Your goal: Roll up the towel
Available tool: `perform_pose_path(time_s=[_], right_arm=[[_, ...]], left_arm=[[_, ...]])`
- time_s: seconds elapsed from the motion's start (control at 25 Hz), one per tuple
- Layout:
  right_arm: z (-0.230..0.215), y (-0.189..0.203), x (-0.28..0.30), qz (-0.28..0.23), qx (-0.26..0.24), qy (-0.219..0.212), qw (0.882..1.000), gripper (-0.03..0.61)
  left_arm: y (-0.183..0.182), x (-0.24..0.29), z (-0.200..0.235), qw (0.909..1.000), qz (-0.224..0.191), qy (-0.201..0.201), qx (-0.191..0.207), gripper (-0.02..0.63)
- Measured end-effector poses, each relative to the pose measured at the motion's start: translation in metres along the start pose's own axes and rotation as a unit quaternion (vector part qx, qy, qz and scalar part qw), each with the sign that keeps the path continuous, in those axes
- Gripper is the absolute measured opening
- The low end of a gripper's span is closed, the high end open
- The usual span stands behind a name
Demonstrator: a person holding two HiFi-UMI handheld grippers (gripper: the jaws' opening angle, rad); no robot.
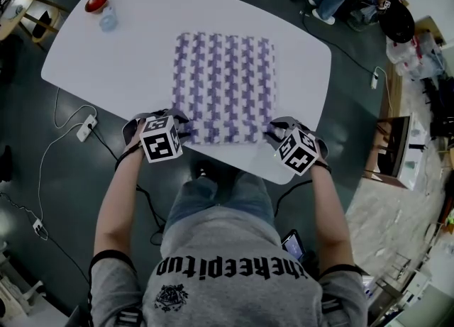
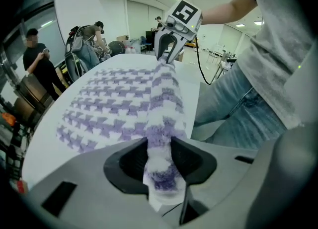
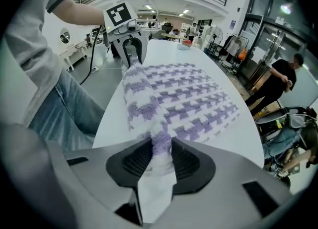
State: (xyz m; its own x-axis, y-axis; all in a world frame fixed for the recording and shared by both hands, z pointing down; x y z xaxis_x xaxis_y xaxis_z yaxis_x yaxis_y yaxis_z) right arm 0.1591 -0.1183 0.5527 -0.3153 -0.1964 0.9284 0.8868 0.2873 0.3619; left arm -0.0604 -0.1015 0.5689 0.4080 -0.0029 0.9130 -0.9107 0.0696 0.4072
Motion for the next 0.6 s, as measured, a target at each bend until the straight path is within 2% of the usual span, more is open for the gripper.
perform_pose_path(time_s=[0.4,0.6], right_arm=[[-0.042,-0.014,0.013,0.013,0.005,0.033,0.999,0.100],[-0.044,-0.007,0.027,0.018,0.012,0.046,0.999,0.100]], left_arm=[[-0.003,-0.006,0.049,0.9983,0.013,-0.056,0.011,0.126],[-0.011,-0.018,0.050,0.9948,-0.006,-0.100,0.019,0.126]])
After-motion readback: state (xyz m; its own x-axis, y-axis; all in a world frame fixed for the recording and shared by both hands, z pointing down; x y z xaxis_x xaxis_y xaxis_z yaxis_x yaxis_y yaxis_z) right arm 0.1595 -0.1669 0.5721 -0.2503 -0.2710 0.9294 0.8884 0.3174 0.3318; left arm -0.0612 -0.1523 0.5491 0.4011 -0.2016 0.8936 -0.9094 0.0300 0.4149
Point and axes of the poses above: the fingertips, and each gripper's own axes: x forward along the fingers, z to its left, y out of its underside, the point moved 1 cm from there along -x, backward along the fingers, and after that the axes turned 2 degrees about x, right-handed, at the moved point
